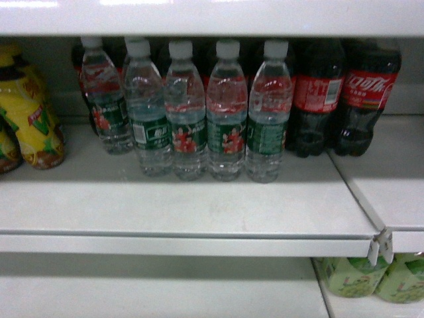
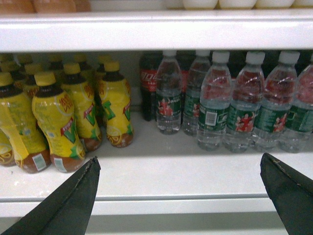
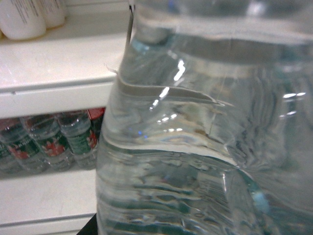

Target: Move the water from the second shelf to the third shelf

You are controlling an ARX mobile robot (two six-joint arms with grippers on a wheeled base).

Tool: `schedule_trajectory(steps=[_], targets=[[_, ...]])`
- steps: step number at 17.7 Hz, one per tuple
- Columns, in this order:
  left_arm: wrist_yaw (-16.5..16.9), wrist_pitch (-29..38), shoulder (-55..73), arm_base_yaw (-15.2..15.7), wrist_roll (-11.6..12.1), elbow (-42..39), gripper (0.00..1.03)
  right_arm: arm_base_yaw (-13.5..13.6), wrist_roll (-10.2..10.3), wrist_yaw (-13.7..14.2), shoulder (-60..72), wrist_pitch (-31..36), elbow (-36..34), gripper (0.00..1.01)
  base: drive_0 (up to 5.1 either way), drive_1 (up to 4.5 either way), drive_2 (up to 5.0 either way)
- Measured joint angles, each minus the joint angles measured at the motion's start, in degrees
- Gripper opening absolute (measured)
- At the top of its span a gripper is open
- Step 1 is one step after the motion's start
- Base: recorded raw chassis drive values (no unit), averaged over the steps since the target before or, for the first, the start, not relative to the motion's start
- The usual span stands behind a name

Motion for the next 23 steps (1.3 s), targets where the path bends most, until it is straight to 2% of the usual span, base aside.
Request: schedule_trajectory(steps=[21,23], targets=[[0.1,0.0,0.0,0.0,0.0,0.0,0.98,0.0,0.4,0.0,0.0,0.2,0.3,0.43,0.0,0.0,0.0],[0.2,0.0,0.0,0.0,0.0,0.0,0.98,0.0,0.3,0.8,0.0,-0.1,0.3,0.43,0.0,0.0,0.0]])
